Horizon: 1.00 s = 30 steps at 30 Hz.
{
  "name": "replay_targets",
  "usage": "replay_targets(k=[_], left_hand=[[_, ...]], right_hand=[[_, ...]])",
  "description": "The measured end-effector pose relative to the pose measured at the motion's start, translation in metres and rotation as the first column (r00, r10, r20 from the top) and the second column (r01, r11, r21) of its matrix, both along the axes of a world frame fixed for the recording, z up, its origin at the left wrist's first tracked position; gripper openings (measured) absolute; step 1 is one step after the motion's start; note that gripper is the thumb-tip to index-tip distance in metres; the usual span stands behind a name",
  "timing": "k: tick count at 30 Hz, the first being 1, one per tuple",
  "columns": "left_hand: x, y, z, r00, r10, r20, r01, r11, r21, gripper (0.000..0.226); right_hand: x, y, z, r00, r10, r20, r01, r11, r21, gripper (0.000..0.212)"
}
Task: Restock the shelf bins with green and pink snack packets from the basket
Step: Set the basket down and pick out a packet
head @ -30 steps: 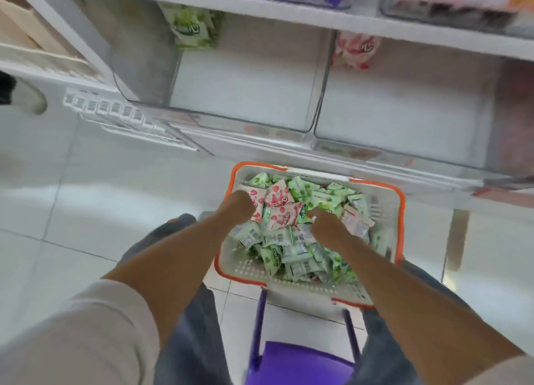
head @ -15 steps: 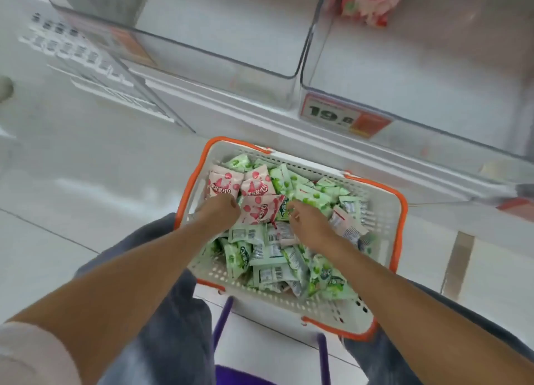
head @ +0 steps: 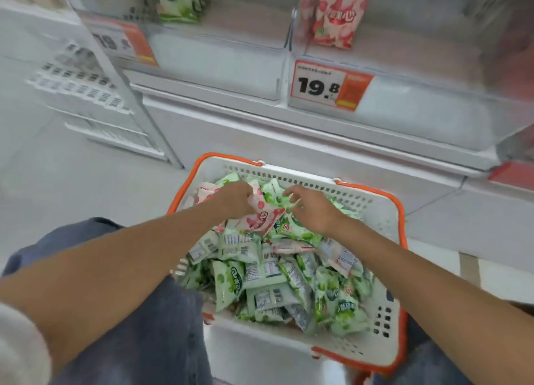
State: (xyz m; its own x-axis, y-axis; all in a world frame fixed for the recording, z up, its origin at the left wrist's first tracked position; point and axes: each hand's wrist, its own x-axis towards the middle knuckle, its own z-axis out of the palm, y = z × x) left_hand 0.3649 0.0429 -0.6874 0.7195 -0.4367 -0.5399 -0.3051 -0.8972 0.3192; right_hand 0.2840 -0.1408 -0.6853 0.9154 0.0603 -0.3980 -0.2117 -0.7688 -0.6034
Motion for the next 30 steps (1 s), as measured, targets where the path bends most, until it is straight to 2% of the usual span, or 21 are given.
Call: replay_targets(k=[3, 5, 8, 11, 13, 16, 18, 19, 20, 22, 24, 28, 30], left_hand=[[-0.004, 0.004, 0.018, 0.993, -0.06, 0.103, 0.07, 0.993, -0.095, 0.035], [-0.004, 0.005, 0.03, 0.988, -0.064, 0.141, 0.086, 0.984, -0.157, 0.041], [-0.007, 0.002, 0.046, 0.994, 0.008, 0.108, 0.032, 0.932, -0.361, 0.049], [-0.001, 0.006, 0.043, 0.996, 0.089, -0.026, -0.09, 0.859, -0.503, 0.042], [0.011, 0.006, 0.037, 0.987, 0.09, -0.136, -0.15, 0.826, -0.543, 0.039], [0.029, -0.011, 0.042, 0.956, 0.192, -0.221, -0.286, 0.771, -0.57, 0.011], [0.04, -0.023, 0.041, 0.887, 0.372, -0.273, -0.462, 0.698, -0.547, 0.033], [0.043, -0.024, 0.041, 0.833, 0.425, -0.355, -0.553, 0.657, -0.513, 0.043], [0.044, -0.025, 0.041, 0.777, 0.425, -0.465, -0.623, 0.628, -0.466, 0.052], [0.041, -0.026, 0.043, 0.698, 0.325, -0.638, -0.657, 0.645, -0.391, 0.06], [0.029, -0.028, 0.045, 0.725, 0.252, -0.641, -0.602, 0.683, -0.413, 0.045], [0.019, -0.038, 0.045, 0.872, 0.242, -0.426, -0.462, 0.698, -0.547, 0.037], [0.014, -0.045, 0.055, 0.913, 0.224, -0.341, -0.396, 0.681, -0.615, 0.033]], right_hand=[[-0.012, 0.001, 0.013, 0.999, 0.031, 0.016, -0.03, 0.999, -0.03, 0.059], [-0.014, 0.004, 0.022, 1.0, 0.028, -0.002, -0.027, 0.999, 0.039, 0.07], [-0.01, 0.011, 0.027, 1.0, -0.023, 0.005, 0.022, 0.986, 0.167, 0.064], [0.005, 0.017, 0.019, 0.999, -0.018, 0.038, 0.009, 0.978, 0.211, 0.036], [0.017, 0.02, 0.009, 0.998, -0.056, 0.006, 0.051, 0.94, 0.337, 0.021], [0.025, 0.017, 0.003, 0.969, -0.242, -0.052, 0.233, 0.822, 0.521, 0.019], [0.024, 0.008, 0.004, 0.949, -0.299, -0.098, 0.299, 0.763, 0.573, 0.024], [0.024, 0.003, 0.006, 0.945, -0.306, -0.116, 0.313, 0.745, 0.589, 0.025], [0.024, -0.002, 0.008, 0.939, -0.316, -0.134, 0.331, 0.725, 0.604, 0.024], [0.023, -0.01, 0.018, 0.925, -0.35, -0.152, 0.362, 0.68, 0.638, 0.023], [0.024, -0.014, 0.026, 0.914, -0.374, -0.156, 0.381, 0.66, 0.647, 0.024], [0.028, -0.017, 0.047, 0.906, -0.391, -0.161, 0.395, 0.646, 0.654, 0.022], [0.026, -0.018, 0.056, 0.893, -0.422, -0.154, 0.409, 0.623, 0.667, 0.016]])
